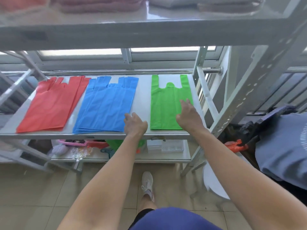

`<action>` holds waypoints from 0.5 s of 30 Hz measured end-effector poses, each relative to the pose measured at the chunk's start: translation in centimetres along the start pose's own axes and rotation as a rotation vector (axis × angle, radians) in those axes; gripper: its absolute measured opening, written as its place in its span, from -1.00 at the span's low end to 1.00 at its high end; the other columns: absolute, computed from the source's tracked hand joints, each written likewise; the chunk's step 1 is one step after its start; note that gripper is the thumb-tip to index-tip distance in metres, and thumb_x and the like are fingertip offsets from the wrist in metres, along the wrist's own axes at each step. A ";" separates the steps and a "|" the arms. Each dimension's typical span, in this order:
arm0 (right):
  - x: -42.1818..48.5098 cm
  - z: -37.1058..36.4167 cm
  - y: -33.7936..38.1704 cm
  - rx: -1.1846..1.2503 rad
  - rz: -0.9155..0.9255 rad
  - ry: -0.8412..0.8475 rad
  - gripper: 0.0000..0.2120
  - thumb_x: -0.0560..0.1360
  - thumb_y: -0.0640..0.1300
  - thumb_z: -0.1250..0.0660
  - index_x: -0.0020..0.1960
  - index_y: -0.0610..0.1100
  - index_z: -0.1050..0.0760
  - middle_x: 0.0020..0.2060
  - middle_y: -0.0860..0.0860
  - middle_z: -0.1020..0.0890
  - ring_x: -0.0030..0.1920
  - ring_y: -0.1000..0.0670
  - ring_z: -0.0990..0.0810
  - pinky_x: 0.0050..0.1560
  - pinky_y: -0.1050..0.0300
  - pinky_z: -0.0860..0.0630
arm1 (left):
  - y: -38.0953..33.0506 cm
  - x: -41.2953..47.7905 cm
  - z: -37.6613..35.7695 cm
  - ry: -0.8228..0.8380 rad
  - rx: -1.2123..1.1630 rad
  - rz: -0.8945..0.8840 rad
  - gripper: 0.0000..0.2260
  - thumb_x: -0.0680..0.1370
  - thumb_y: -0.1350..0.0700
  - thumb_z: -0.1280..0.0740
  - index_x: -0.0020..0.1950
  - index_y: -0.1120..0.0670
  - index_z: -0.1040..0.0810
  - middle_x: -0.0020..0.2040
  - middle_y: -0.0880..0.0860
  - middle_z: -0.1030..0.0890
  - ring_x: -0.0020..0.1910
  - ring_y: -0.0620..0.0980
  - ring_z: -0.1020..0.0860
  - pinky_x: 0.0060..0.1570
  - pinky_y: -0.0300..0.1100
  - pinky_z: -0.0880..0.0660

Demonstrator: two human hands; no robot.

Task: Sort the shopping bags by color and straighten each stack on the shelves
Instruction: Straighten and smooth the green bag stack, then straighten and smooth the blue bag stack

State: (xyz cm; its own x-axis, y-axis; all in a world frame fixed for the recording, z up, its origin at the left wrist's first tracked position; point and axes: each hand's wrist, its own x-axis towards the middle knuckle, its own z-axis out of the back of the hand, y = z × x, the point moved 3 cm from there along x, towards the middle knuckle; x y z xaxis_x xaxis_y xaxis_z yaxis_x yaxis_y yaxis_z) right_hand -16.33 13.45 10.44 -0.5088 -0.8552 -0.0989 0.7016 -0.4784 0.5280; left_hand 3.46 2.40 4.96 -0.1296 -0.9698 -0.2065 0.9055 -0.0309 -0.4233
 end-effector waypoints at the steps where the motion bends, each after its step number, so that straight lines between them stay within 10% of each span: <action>1: -0.3 0.4 1.3 -0.010 0.029 -0.002 -0.28 0.56 -0.27 -0.31 0.65 -0.16 -0.13 0.64 -0.24 -0.12 0.64 -0.21 -0.15 0.59 -0.13 -0.20 | 0.5 -0.2 1.0 -0.020 -0.005 -0.006 -0.53 0.56 0.03 -0.32 0.39 0.22 -0.39 0.47 0.22 -0.24 0.40 0.26 -0.34 0.30 0.14 -0.44; 8: -2.1 -2.1 9.4 -0.042 0.102 0.301 -0.48 0.61 -0.17 -0.30 0.55 -0.16 -0.38 0.35 -0.22 -0.59 0.23 -0.14 -0.61 0.29 0.05 -0.47 | 8.5 -0.1 6.3 0.048 0.021 0.071 -0.60 0.58 0.04 -0.29 0.35 0.22 -0.43 0.49 0.21 -0.21 0.42 0.24 -0.33 0.33 0.10 -0.43; 15: -0.9 -14.5 14.5 0.065 -0.010 0.428 -0.38 0.59 -0.12 -0.35 0.61 -0.09 -0.28 0.52 -0.12 -0.44 0.46 -0.12 -0.47 0.41 0.05 -0.40 | 21.2 6.0 8.3 -0.031 0.031 0.074 -0.70 0.54 0.06 -0.31 0.21 0.16 -0.56 0.28 0.16 -0.42 0.27 0.22 -0.48 0.25 0.09 -0.46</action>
State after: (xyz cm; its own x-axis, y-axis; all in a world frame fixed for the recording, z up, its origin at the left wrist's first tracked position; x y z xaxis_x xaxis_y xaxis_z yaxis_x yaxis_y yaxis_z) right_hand 1.54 4.36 5.95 -0.2525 -0.8628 -0.4380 0.6581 -0.4850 0.5759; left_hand 25.24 -6.09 2.06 -0.0495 -0.9766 -0.2092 0.9244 0.0345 -0.3798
